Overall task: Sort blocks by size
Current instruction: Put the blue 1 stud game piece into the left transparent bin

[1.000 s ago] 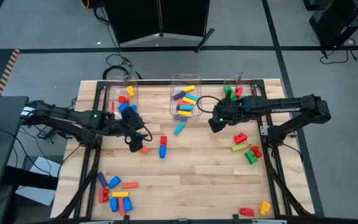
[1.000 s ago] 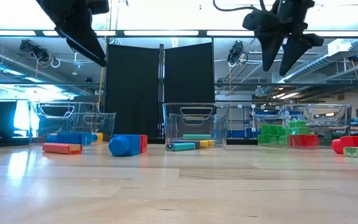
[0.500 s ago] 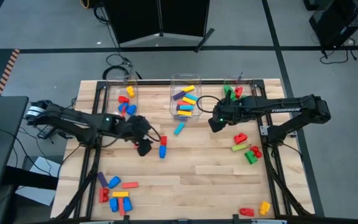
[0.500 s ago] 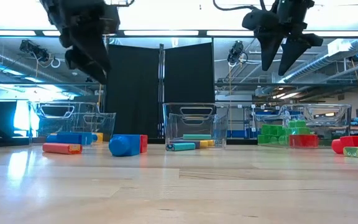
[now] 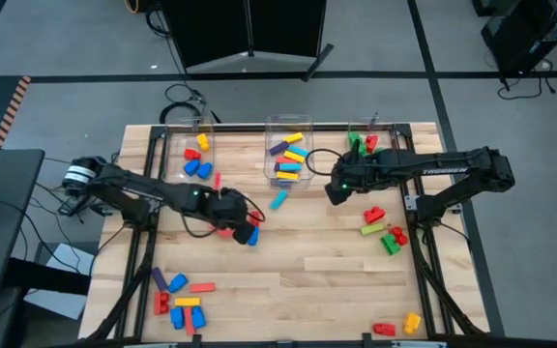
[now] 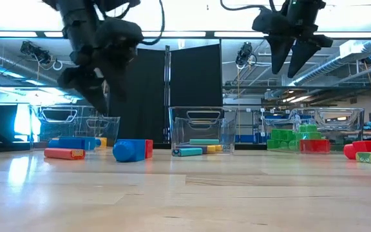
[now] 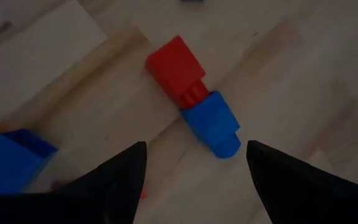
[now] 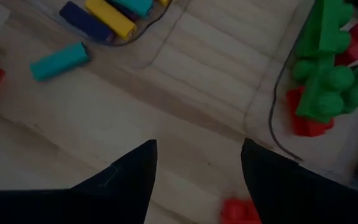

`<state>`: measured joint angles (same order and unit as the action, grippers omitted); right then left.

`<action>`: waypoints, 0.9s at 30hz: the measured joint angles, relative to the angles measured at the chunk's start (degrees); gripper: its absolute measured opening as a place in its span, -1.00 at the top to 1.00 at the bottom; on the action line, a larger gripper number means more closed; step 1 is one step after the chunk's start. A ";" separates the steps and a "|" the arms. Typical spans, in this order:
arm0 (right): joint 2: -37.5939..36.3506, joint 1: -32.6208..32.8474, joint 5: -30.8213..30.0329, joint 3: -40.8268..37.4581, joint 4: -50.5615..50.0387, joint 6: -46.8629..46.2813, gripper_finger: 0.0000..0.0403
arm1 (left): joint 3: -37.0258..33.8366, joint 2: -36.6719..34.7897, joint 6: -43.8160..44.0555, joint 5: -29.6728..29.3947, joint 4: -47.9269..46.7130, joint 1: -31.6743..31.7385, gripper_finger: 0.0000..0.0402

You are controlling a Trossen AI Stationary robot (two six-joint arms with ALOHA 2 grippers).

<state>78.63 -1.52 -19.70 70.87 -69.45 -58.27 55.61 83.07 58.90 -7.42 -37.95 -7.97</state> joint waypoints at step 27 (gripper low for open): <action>0.00 4.52 1.75 0.00 -2.65 27.43 -0.15 | 24.19 23.15 25.30 -1.82 -15.80 -1.85 -0.41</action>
<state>78.63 3.01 -17.96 70.87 -72.10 -30.84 79.80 106.21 84.20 -9.24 -53.75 -9.82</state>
